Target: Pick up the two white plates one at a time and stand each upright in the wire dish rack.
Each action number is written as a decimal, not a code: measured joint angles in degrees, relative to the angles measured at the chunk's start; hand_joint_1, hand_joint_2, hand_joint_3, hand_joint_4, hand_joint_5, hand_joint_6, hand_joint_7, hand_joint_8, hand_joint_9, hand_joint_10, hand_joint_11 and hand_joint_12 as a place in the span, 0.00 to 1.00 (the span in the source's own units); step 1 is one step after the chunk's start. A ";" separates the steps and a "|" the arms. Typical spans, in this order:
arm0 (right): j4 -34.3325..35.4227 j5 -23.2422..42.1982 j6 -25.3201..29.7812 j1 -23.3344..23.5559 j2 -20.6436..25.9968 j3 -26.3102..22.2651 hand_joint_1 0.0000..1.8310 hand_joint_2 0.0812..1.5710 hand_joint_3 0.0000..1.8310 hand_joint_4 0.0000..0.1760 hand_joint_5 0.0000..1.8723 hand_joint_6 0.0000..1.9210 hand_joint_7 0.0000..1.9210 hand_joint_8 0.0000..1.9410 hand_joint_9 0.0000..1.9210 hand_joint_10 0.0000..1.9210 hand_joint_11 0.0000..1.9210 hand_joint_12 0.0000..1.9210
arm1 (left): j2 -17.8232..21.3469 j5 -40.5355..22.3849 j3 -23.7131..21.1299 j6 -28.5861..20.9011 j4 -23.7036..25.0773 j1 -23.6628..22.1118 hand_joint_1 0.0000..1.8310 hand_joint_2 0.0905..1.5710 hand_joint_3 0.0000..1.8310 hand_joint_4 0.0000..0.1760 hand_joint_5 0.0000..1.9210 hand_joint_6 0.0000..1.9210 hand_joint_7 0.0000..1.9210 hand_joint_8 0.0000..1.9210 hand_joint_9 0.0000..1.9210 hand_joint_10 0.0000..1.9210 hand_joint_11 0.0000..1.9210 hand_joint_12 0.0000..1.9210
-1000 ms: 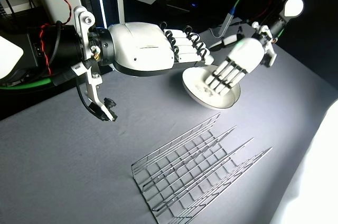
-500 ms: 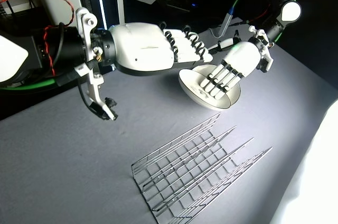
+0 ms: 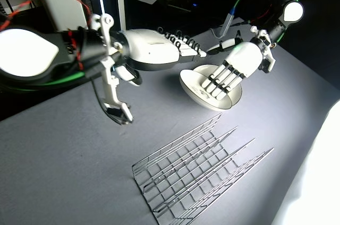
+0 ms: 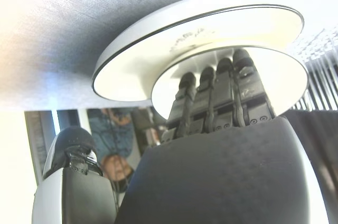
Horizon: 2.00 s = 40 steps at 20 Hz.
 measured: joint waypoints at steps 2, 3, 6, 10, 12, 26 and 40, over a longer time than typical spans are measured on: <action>-0.28 -1.40 -0.07 0.02 -0.98 -0.02 0.60 0.50 0.00 0.00 0.00 0.00 0.00 0.00 0.00 0.00 0.00 0.00 | 0.00 0.02 0.02 -0.02 0.09 -0.11 0.00 0.62 0.00 0.00 0.04 0.00 0.03 0.00 0.04 0.00 0.00 0.16; -0.39 -2.36 -0.04 0.00 -1.55 -0.02 0.59 0.50 0.00 0.00 0.00 0.00 0.00 0.00 0.00 0.00 0.00 0.00 | 0.00 0.02 0.02 -0.04 0.20 -0.11 0.00 0.62 0.00 0.00 0.04 0.00 0.03 0.00 0.03 0.00 0.00 0.15; -0.50 -5.31 -0.04 -0.68 -3.32 0.04 0.59 0.50 0.00 0.00 0.00 0.00 0.00 0.00 0.00 0.00 0.01 0.00 | 0.00 0.02 0.02 -0.02 0.17 -0.11 0.00 0.62 0.00 0.00 0.04 0.00 0.03 0.00 0.03 0.00 0.00 0.14; -0.48 -7.87 -0.02 -0.90 -6.91 2.16 0.59 0.49 0.00 0.00 0.00 0.00 0.00 0.00 0.00 0.00 0.02 0.01 | 0.02 0.04 0.02 -0.02 0.20 -0.11 0.00 0.62 0.00 0.00 0.04 0.00 0.03 0.00 0.04 0.00 0.00 0.15; -0.28 -8.96 -0.04 -0.90 -8.59 3.41 0.59 0.48 0.00 0.00 0.00 0.00 0.00 0.00 0.00 0.00 0.00 0.07 | 0.02 0.04 0.02 -0.02 0.20 -0.11 0.00 0.62 0.00 0.00 0.04 0.00 0.03 0.00 0.04 0.00 0.00 0.15; 0.15 -12.68 -0.09 0.68 -20.28 13.16 0.58 0.49 0.00 0.00 0.00 0.00 0.00 0.00 0.00 0.00 0.00 0.18 | 0.00 -0.02 0.24 0.02 0.28 -0.22 0.00 0.63 0.00 0.00 0.04 0.00 0.03 0.00 0.03 0.00 0.00 0.13; 0.63 -13.51 0.04 -1.20 -21.59 14.10 0.74 0.58 0.01 0.00 0.00 0.00 0.00 0.00 0.00 0.00 0.00 0.33 | 0.04 0.02 0.26 0.13 0.44 -0.28 0.00 0.62 0.00 0.00 0.04 0.00 0.02 0.00 0.02 0.00 0.00 0.12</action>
